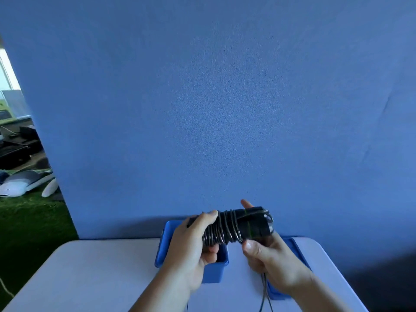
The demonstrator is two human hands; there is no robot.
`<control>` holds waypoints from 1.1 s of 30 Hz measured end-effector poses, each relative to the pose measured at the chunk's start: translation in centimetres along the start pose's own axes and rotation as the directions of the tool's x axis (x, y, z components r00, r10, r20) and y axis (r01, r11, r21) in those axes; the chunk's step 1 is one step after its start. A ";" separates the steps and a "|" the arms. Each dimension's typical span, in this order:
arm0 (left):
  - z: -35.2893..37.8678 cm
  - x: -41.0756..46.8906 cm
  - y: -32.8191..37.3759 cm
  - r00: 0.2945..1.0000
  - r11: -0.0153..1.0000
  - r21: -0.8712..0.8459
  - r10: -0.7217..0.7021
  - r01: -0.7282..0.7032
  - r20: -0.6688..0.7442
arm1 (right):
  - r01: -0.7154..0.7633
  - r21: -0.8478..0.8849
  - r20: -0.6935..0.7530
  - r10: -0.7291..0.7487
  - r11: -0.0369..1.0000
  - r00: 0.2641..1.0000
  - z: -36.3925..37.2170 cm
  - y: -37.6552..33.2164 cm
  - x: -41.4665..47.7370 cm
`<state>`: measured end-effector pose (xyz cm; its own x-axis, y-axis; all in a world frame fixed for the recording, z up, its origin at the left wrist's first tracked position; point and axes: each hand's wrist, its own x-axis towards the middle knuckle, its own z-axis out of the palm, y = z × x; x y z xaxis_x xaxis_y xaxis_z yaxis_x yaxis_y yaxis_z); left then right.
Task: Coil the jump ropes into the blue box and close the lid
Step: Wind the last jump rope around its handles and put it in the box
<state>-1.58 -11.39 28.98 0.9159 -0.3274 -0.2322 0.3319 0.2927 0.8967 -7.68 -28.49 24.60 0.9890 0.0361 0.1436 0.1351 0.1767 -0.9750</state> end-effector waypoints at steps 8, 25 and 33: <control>-2.3 -0.5 2.7 0.937 0.792 0.511 0.218 -0.334 0.274 | 0.024 0.039 0.067 -0.027 0.999 0.997 -0.5 0.4 0.0; -2.3 -0.3 2.5 0.725 0.068 0.752 0.332 -0.656 0.603 | 0.010 -0.111 0.081 -0.001 0.994 0.997 -0.1 0.5 -0.5; -2.7 -1.3 2.1 0.716 -0.005 0.748 0.285 -0.664 0.638 | -0.065 -0.449 0.144 0.144 0.891 0.979 -2.2 -0.6 -0.6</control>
<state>-1.42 -7.91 30.11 0.6063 -0.7239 0.3292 -0.7786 -0.4561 0.4310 -8.21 -30.76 24.70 0.9790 0.2021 0.0250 0.0835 -0.2867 -0.9544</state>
